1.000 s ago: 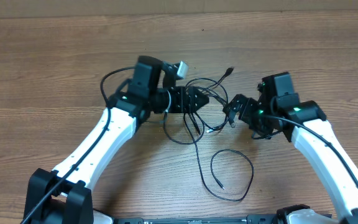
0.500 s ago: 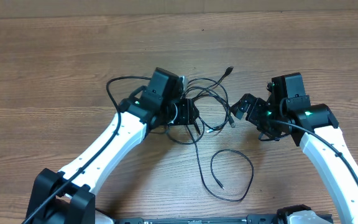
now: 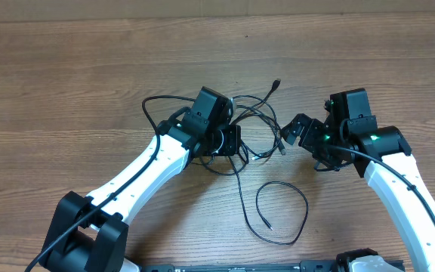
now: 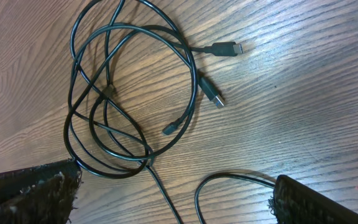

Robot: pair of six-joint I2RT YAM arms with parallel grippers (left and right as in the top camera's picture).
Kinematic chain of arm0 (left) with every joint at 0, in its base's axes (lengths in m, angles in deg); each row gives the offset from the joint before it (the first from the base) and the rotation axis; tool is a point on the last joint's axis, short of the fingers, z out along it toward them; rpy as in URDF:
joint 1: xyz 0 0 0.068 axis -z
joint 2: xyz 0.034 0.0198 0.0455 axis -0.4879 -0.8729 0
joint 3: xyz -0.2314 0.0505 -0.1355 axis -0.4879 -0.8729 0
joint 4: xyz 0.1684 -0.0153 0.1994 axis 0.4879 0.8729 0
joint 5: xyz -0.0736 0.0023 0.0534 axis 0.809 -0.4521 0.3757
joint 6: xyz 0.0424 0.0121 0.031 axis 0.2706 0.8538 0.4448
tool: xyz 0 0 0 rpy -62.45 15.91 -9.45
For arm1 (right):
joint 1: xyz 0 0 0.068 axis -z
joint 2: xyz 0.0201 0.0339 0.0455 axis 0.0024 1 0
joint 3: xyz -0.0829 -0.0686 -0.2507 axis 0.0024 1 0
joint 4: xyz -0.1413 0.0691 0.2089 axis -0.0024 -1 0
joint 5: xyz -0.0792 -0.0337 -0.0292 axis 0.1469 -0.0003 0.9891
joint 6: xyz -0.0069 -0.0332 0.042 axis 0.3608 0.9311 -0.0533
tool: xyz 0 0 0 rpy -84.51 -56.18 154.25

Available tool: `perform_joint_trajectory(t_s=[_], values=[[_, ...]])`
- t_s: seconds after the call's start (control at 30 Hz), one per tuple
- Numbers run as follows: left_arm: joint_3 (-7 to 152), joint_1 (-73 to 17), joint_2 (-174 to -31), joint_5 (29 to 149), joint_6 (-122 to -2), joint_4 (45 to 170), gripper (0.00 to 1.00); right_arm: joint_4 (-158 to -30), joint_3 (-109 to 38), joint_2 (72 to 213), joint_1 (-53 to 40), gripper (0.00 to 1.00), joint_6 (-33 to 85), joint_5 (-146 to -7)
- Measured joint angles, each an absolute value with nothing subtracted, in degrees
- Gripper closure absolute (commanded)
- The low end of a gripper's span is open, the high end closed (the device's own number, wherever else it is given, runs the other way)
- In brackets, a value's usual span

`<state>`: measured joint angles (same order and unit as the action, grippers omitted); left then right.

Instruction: Untangle cables

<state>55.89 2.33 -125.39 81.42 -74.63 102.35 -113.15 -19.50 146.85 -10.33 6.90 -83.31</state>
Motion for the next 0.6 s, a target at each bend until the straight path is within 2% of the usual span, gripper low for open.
perform_joint_trajectory(t_s=[0.23,0.5,0.53,0.57,0.6], values=[[56.8,-0.7,-124.6,84.2,-74.6,102.5,0.96,-113.1,-19.5,146.8,-10.3,0.0,6.9,-83.3],[58.6,-6.8,-116.1,85.8,-74.7,102.0,0.95,-113.2,-19.5,146.8,-10.3,0.0,6.9,-83.3],[58.6,-7.4,-114.8,86.0,-74.7,101.9,0.82,-113.1,-19.5,146.8,-10.3,0.0,6.9,-83.3],[58.7,-8.0,-113.7,86.0,-74.6,101.9,0.54,-113.2,-19.5,146.8,-10.3,0.0,6.9,-83.3],[58.9,-8.4,-112.7,85.9,-74.1,102.2,0.34,-113.2,-19.5,146.8,-10.3,0.0,6.9,-83.3]])
